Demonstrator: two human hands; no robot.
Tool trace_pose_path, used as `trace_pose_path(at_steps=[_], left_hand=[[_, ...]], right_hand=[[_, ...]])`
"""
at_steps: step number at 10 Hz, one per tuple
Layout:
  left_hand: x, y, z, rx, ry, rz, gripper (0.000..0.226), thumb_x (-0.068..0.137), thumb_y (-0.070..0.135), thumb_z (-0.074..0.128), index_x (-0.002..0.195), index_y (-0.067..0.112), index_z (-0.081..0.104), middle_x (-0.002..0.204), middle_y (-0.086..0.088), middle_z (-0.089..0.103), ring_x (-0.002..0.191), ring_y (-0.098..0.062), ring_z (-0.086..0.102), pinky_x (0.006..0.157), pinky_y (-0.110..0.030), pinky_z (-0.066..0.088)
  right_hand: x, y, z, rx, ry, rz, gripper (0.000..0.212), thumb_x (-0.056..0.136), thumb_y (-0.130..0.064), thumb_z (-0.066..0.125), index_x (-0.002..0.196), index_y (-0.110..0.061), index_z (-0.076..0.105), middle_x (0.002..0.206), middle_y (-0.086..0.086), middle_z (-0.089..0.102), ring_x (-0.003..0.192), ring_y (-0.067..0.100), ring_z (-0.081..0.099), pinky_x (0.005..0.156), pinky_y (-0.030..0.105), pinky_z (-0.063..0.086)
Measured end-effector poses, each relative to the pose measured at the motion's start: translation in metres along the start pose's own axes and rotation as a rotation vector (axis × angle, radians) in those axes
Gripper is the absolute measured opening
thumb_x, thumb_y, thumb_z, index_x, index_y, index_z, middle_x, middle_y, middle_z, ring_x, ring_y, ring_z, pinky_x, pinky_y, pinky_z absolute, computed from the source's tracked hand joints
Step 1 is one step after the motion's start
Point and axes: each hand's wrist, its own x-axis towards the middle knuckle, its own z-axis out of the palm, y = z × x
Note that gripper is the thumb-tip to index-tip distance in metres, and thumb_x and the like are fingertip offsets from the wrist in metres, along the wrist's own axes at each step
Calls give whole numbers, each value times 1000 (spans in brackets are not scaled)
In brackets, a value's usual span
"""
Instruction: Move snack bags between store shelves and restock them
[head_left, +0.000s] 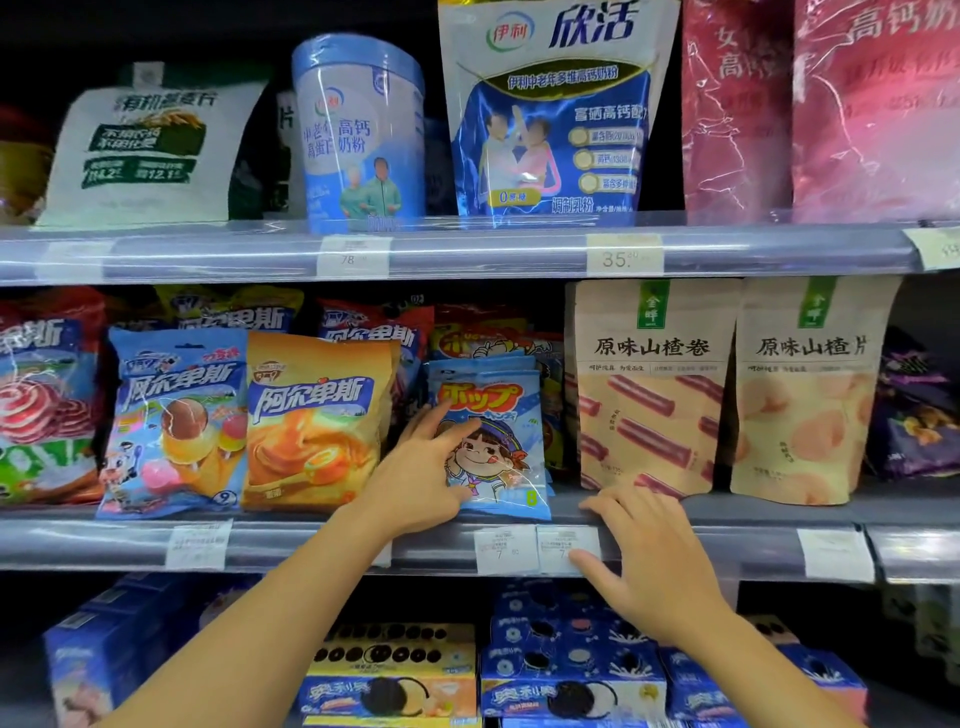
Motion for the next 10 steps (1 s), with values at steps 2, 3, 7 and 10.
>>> trace_pose_path(at_steps=[2, 3, 7, 10], left_hand=[[3, 5, 5, -90, 29, -67, 86, 81, 22, 74, 150, 46, 28, 165, 12, 0, 151, -18, 8, 114, -33, 29], [1, 9, 3, -102, 56, -85, 85, 80, 24, 76, 150, 41, 30, 165, 8, 4, 151, -20, 10, 113, -34, 29], [-37, 20, 1, -103, 160, -141, 67, 90, 31, 67, 150, 27, 37, 160, -1, 28, 146, -19, 26, 116, -33, 24], [-68, 36, -27, 78, -51, -169, 73, 88, 38, 66, 151, 21, 35, 158, -6, 30, 144, -23, 29, 115, -36, 29]], right_hand=[[0, 0, 0, 15, -3, -7, 49, 83, -60, 49, 111, -23, 64, 103, -9, 60, 91, 15, 57, 80, 31, 42], [0, 0, 0, 19, 6, -9, 49, 83, -59, 49, 110, -22, 65, 102, -9, 61, 90, 16, 57, 79, 32, 42], [2, 4, 3, 7, -24, -8, 52, 83, -61, 45, 111, -22, 65, 103, -7, 61, 91, 18, 58, 81, 35, 44], [10, -2, -13, 48, -243, 49, 54, 86, -60, 49, 127, -25, 56, 119, -7, 55, 112, 16, 49, 97, 34, 37]])
